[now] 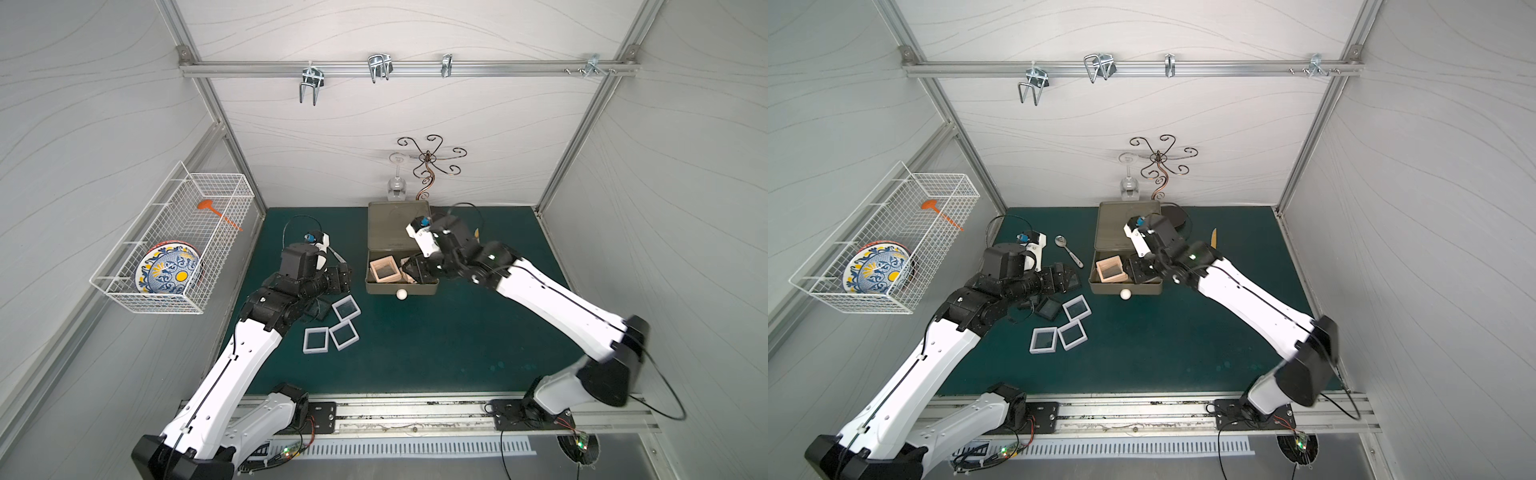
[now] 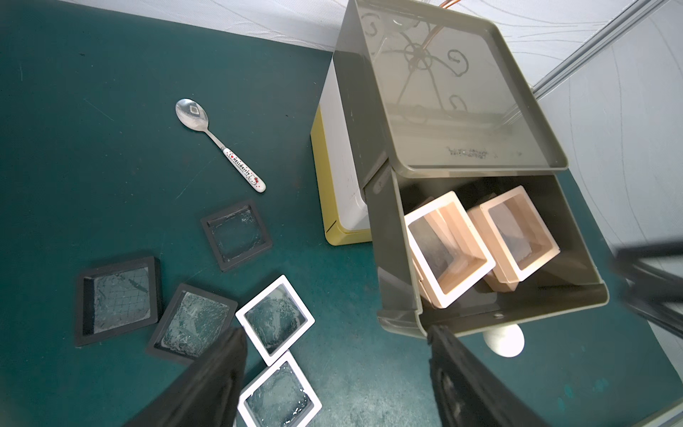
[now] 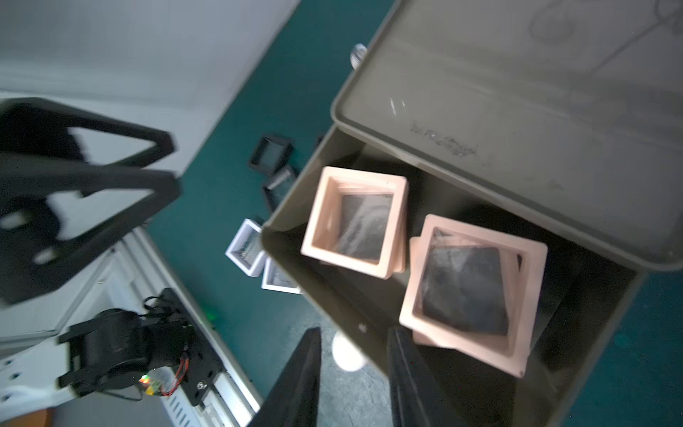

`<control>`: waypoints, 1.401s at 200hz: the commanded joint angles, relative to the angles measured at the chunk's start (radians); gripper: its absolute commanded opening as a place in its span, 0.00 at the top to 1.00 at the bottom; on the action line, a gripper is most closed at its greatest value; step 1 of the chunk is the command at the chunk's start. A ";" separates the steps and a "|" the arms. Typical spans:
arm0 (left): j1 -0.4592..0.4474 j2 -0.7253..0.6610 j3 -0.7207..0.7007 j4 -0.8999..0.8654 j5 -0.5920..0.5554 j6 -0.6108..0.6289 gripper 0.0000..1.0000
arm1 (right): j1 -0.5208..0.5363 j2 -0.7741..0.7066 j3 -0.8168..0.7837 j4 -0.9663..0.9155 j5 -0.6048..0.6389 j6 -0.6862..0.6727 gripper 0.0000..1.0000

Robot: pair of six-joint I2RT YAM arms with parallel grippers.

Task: Place the brooch boxes into the drawer by color
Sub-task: Close the drawer in the storage box.

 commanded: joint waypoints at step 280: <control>0.005 -0.009 0.029 0.048 0.024 0.002 0.19 | -0.083 -0.018 -0.287 0.263 -0.045 0.099 1.00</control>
